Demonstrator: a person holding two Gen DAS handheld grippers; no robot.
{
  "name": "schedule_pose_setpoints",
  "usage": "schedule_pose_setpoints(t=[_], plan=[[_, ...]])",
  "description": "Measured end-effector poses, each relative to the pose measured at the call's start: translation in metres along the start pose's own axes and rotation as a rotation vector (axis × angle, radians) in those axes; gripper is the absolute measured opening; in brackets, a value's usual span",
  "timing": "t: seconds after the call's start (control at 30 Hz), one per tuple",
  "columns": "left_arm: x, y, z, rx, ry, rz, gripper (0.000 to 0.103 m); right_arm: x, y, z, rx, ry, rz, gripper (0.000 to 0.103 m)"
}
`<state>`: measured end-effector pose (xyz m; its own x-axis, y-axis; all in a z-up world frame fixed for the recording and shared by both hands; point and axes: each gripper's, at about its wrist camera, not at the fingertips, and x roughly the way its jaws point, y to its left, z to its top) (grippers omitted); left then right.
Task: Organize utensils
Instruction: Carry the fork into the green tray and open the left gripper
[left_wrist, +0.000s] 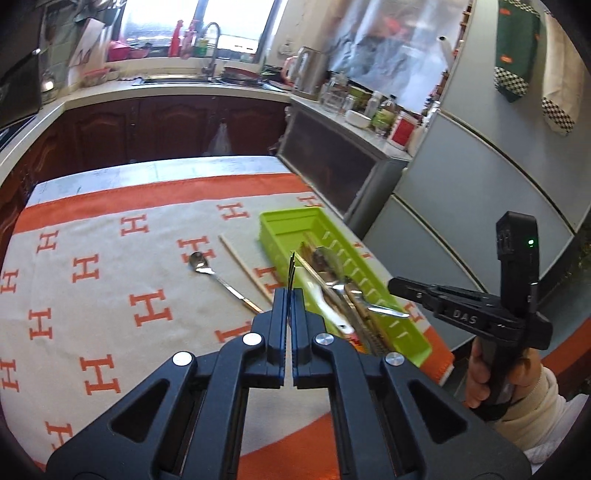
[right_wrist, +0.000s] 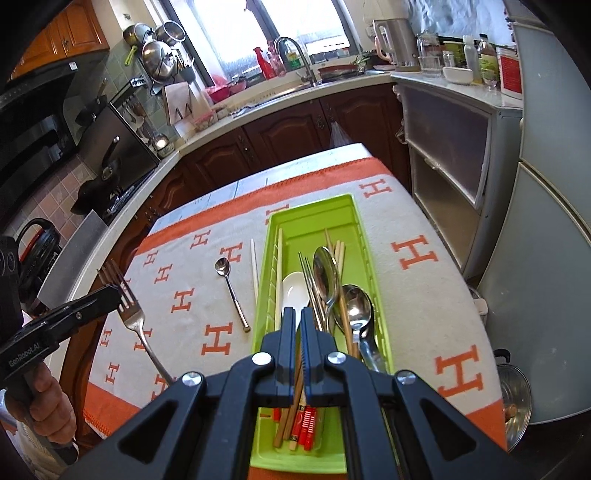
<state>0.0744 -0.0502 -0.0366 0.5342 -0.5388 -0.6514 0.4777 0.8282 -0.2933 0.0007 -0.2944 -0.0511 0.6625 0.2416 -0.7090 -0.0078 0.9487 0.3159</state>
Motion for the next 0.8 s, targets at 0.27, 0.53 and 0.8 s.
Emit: schedule_pose_setpoints(t=[0.27,0.53,0.8], plan=[[0.031,-0.052,0.016,0.108,0.067,-0.018,0.000,-0.003,-0.013,-0.004,0.038,-0.001,-0.007,0.003],[0.105,-0.077,0.020,0.175,0.180,0.017,0.000,0.004,-0.025,-0.004,0.075,0.009,-0.006,0.003],[0.143,-0.068,0.022,0.103,0.237,0.041,0.002,0.022,-0.038,-0.003,0.119,0.035,-0.002,0.003]])
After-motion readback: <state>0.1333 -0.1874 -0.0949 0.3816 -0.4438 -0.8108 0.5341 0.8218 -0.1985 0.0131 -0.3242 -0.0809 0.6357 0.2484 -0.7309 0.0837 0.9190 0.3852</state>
